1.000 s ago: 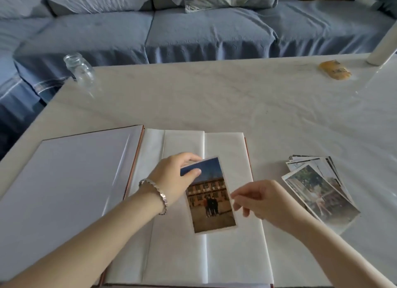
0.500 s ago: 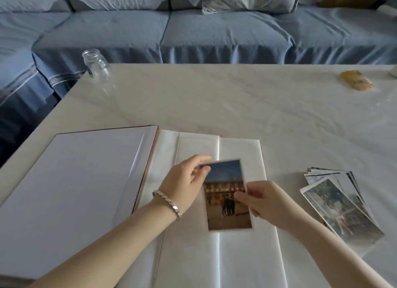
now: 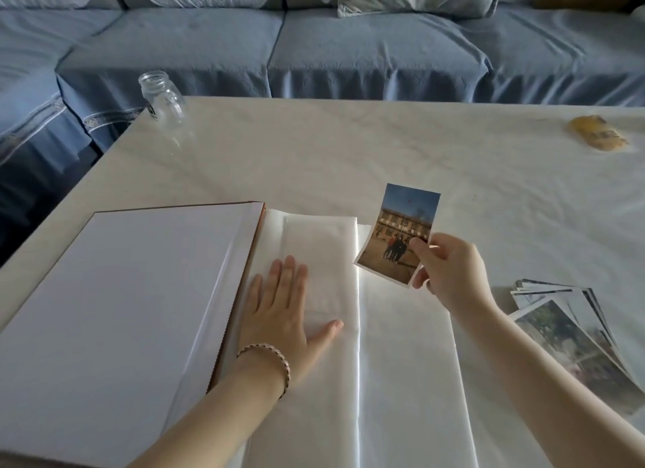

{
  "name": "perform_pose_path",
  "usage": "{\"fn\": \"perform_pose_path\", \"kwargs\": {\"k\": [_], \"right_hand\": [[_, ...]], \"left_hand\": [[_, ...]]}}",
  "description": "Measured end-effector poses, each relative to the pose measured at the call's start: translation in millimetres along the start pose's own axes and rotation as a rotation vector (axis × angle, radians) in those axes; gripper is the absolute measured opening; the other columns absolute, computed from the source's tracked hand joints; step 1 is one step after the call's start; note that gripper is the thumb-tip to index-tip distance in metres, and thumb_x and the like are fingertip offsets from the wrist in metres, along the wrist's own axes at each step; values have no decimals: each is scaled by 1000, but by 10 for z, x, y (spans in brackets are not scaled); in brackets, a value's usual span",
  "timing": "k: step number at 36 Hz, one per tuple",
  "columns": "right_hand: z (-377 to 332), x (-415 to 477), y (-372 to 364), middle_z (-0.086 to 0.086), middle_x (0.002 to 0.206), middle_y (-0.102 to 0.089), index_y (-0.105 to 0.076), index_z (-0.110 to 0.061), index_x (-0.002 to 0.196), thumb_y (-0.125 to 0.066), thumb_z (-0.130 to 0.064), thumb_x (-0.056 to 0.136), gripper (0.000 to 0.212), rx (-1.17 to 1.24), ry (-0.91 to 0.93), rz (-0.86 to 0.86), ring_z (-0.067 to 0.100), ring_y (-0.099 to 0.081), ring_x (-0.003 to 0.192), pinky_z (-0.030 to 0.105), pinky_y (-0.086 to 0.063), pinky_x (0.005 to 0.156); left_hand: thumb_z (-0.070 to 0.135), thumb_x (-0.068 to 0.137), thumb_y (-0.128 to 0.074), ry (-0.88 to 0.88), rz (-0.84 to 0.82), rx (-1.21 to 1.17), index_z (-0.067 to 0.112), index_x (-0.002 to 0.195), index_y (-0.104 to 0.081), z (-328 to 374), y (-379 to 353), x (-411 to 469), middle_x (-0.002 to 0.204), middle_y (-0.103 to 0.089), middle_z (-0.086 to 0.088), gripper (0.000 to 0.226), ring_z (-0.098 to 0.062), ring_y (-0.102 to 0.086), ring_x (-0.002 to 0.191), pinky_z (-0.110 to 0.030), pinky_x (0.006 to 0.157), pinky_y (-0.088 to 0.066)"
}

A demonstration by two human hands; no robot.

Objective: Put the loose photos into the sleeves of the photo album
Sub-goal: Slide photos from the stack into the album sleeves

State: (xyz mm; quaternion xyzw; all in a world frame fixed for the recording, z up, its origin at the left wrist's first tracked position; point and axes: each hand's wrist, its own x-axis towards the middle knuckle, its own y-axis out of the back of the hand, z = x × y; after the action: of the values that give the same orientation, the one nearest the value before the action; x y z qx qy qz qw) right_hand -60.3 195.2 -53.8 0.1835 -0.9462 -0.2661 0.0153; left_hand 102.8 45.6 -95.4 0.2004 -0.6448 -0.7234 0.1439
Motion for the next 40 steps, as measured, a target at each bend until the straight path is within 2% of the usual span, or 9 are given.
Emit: {"fn": "perform_pose_path", "kwargs": {"k": [3, 8, 12, 16, 20, 28, 34, 37, 40], "right_hand": [[-2, -8, -34, 1, 41, -58, -54, 1, 69, -52, -21, 94, 34, -46, 28, -2, 8, -39, 33, 24, -30, 45], [-34, -109, -83, 5, 45, -60, -55, 3, 67, -53, -20, 94, 35, -133, 80, -54, 7, -43, 38, 15, -31, 40], [-56, -183, -152, 2, 43, -58, -50, -10, 57, -53, -20, 94, 38, -178, 50, -178, 6, -41, 33, 12, -30, 37], [8, -147, -193, -3, 35, -53, -62, -6, 67, -56, -23, 93, 32, -138, -143, -302, 11, -37, 36, 18, -30, 40], [-26, -76, -134, -4, 34, -51, -58, -9, 62, -56, -21, 93, 33, -133, -276, -382, 10, -30, 32, 16, -27, 38], [-192, 86, -199, 6, 49, -49, -55, -8, 62, -60, -22, 91, 33, -175, -316, -494, 6, -26, 24, 12, -23, 34], [-296, 128, -428, -6, 39, -54, -54, -10, 60, -56, -29, 92, 38, -287, -151, -487, 3, -41, 30, 13, -36, 43], [-282, 90, -452, 6, 57, -63, -60, -7, 77, -52, -26, 94, 27, -98, -192, -401, 13, -60, 46, 26, -55, 63], [-235, 48, -413, 3, 53, -62, -60, -7, 72, -50, -9, 93, 24, 54, -234, -361, 17, -64, 50, 27, -57, 63]], "left_hand": [[69, 77, -30, -7, 10, 1, 7, 135, -48, -8, -21, -14, 143, -35, -8, 87, -25, -44, 129, -37, 107, -11], [68, 76, -32, 28, 25, 19, 5, 130, -53, -6, -40, -2, 137, -50, -12, 86, -28, -50, 125, -38, 106, -14], [72, 77, -15, 21, 20, 37, 8, 146, -23, 10, -5, -8, 153, -18, -8, 94, -22, -21, 141, -37, 110, -3], [69, 82, -24, 37, 23, 23, 5, 131, -51, -4, -26, -11, 139, -47, -12, 85, -28, -47, 127, -42, 103, -21], [69, 87, -10, 36, 24, 11, 4, 130, -52, -4, -5, -11, 138, -49, -13, 89, -27, -45, 128, -43, 102, -21], [70, 76, -31, 24, 40, 6, 5, 127, -55, -1, -25, -9, 136, -51, -13, 86, -29, -47, 127, -39, 106, -14], [70, 75, -32, 18, 58, -15, 5, 129, -53, 8, -39, -10, 136, -51, -13, 87, -29, -48, 126, -41, 104, -19], [71, 75, -32, 17, 39, -23, 4, 129, -54, 3, -47, -10, 137, -51, -12, 88, -28, -48, 126, -41, 103, -22], [73, 74, -25, 29, 56, -57, 5, 137, -44, 23, -24, -7, 145, -39, -11, 95, -23, -32, 136, -38, 109, -13]]}}
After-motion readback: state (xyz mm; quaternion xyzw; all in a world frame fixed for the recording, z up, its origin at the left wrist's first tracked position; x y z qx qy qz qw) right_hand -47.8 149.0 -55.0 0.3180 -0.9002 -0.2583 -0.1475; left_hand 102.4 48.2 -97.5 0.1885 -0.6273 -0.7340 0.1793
